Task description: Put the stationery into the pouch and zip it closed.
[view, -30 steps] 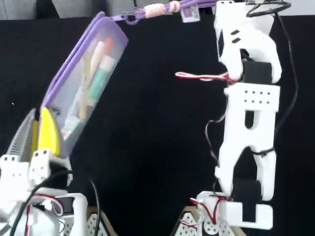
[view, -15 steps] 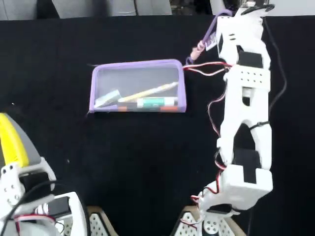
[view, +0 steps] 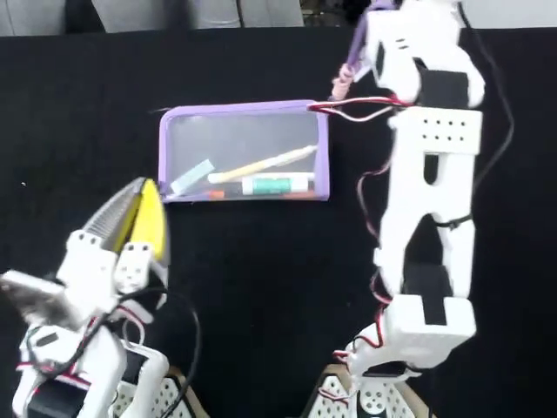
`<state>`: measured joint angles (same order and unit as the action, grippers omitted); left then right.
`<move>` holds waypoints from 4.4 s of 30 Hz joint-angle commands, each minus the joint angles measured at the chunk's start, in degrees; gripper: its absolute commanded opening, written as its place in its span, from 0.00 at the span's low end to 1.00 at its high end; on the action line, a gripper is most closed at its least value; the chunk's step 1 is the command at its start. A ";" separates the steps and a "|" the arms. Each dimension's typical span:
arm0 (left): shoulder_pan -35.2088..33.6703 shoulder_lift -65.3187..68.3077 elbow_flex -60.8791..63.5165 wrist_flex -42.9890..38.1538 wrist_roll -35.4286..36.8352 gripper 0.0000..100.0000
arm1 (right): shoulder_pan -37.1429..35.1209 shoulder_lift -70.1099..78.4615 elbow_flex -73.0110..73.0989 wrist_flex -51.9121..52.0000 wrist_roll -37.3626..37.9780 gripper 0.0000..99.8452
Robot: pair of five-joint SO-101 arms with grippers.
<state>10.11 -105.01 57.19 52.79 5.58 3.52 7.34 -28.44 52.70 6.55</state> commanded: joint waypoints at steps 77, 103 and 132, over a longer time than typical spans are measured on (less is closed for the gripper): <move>-14.73 0.53 -3.12 5.10 7.30 0.03 | -27.69 -10.07 -29.49 10.37 0.35 0.01; -30.20 0.44 -4.09 3.96 7.82 0.03 | -37.89 -27.21 -23.34 19.43 0.09 0.01; -35.47 0.44 -3.74 2.29 7.82 0.03 | -45.63 -26.15 5.67 -17.58 9.05 0.01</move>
<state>-24.97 -104.92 55.60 56.13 12.88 -48.35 -18.68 -22.64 39.34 13.76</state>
